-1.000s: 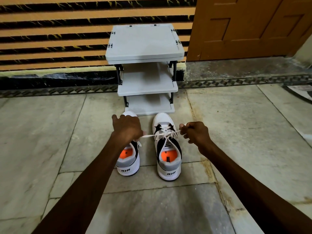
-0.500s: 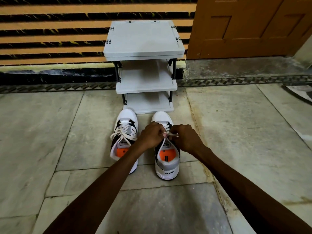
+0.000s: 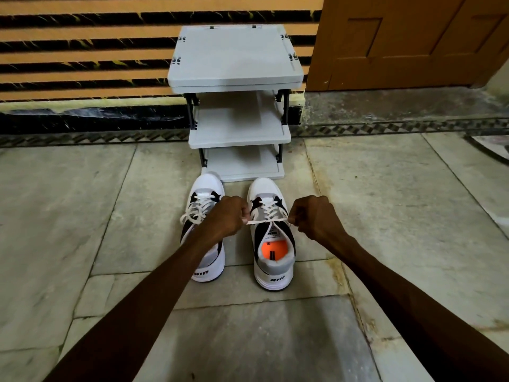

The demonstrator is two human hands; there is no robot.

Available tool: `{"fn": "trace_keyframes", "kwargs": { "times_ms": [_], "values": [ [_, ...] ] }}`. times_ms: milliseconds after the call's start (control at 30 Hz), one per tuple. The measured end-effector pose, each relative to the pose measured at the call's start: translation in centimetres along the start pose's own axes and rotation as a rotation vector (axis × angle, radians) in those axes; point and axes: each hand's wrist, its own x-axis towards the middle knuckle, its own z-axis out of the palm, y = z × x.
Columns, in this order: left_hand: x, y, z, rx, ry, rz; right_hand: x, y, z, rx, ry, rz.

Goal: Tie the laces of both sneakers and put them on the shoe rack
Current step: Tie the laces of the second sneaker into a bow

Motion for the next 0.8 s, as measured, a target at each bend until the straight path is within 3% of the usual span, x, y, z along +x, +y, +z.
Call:
{"fn": "trace_keyframes", "kwargs": {
  "times_ms": [167, 467, 600, 800],
  "values": [
    [0.0, -0.2, 0.2, 0.067, -0.040, 0.000, -0.1, -0.3, 0.4, -0.083, -0.001, 0.039],
    [-0.5, 0.6, 1.2, -0.223, -0.162, -0.048, -0.3, -0.4, 0.8, -0.100, -0.043, 0.033],
    [-0.6, 0.5, 0.7, 0.029, -0.069, -0.028, -0.4, 0.2, 0.7, -0.112, 0.001, 0.072],
    [-1.0, 0.5, 0.9, 0.320, -0.070, 0.022, -1.0, 0.8, 1.0, -0.161, -0.002, 0.100]
  ]
}}
